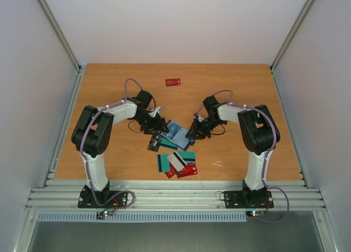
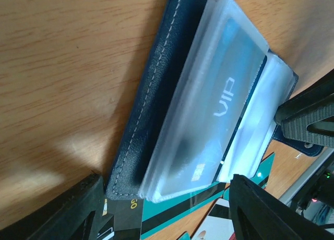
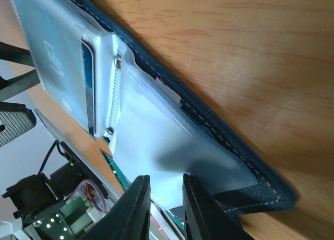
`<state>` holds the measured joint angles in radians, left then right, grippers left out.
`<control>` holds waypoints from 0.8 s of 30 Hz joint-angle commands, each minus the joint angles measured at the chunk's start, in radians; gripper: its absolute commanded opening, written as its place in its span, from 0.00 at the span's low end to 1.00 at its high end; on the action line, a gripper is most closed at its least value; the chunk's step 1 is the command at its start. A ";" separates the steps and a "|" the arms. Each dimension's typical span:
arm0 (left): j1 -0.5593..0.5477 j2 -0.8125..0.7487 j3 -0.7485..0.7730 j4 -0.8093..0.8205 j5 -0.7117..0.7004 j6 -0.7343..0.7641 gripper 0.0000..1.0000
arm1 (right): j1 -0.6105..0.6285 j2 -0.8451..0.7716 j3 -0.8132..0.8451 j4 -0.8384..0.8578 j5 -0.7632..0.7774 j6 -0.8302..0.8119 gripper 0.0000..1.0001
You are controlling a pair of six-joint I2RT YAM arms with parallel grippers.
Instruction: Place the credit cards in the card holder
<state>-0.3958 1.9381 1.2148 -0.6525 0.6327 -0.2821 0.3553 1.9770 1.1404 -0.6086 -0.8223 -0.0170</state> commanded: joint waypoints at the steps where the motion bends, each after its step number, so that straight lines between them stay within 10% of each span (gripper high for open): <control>1: -0.015 0.036 -0.042 0.031 0.040 -0.043 0.67 | 0.010 0.055 -0.029 0.001 0.062 -0.038 0.20; 24: -0.057 -0.113 -0.025 0.110 0.119 -0.064 0.67 | 0.010 0.083 0.012 -0.033 0.074 -0.073 0.19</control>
<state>-0.4305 1.8500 1.1828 -0.6029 0.6987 -0.3344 0.3527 1.9984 1.1568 -0.6270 -0.8436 -0.0643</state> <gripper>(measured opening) 0.667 0.190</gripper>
